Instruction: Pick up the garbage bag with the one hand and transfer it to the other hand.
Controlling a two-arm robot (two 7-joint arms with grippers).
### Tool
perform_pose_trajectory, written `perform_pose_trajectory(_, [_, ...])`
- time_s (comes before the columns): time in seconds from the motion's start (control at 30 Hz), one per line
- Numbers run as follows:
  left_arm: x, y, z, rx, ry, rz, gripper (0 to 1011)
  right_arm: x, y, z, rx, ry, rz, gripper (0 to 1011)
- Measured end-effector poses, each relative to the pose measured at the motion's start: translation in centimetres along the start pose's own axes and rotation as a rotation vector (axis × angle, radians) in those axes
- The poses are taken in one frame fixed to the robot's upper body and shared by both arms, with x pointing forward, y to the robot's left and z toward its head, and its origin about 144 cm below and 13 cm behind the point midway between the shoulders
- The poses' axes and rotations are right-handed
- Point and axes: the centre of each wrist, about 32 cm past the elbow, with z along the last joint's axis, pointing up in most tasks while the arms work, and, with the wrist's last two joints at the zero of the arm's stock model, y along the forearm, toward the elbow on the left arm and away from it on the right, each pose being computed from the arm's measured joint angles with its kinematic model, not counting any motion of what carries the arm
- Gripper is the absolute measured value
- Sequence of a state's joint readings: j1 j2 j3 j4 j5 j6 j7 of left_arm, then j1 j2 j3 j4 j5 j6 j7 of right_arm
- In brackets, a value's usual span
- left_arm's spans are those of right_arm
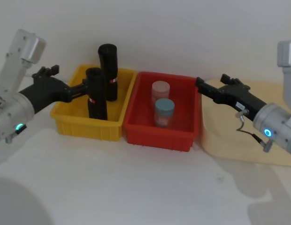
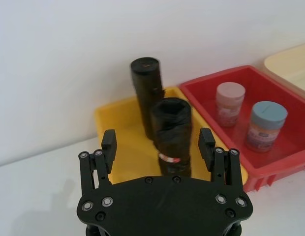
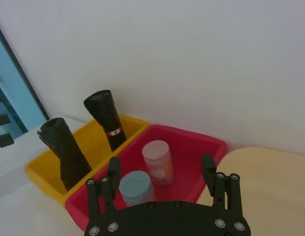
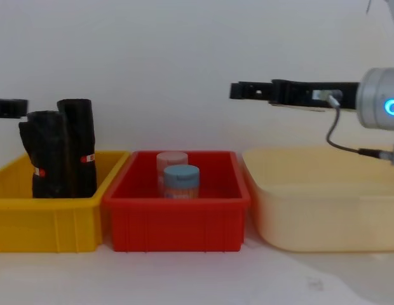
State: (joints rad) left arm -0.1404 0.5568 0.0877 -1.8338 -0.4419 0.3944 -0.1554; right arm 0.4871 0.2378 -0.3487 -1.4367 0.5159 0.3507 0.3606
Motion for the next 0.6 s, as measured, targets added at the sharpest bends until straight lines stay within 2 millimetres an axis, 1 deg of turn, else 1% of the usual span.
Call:
perform_pose_trajectory(0.1, [0.8, 0.2, 0.0, 0.005, 0.021, 0.004, 1000, 0.2, 1.0, 0.4, -0.014, 0.001, 0.013, 1000])
perform_pose_trajectory(0.3, [2.2, 0.3, -0.3, 0.015, 0.061, -0.011, 1000, 0.4, 2.4, 0.9, -0.034, 0.000, 0.023, 1000])
perform_pose_trajectory(0.6, [3.3, -0.8, -0.9, 0.023, 0.116, -0.093, 1000, 1.1, 3.4, 1.3, -0.046, -0.006, 0.007, 1000])
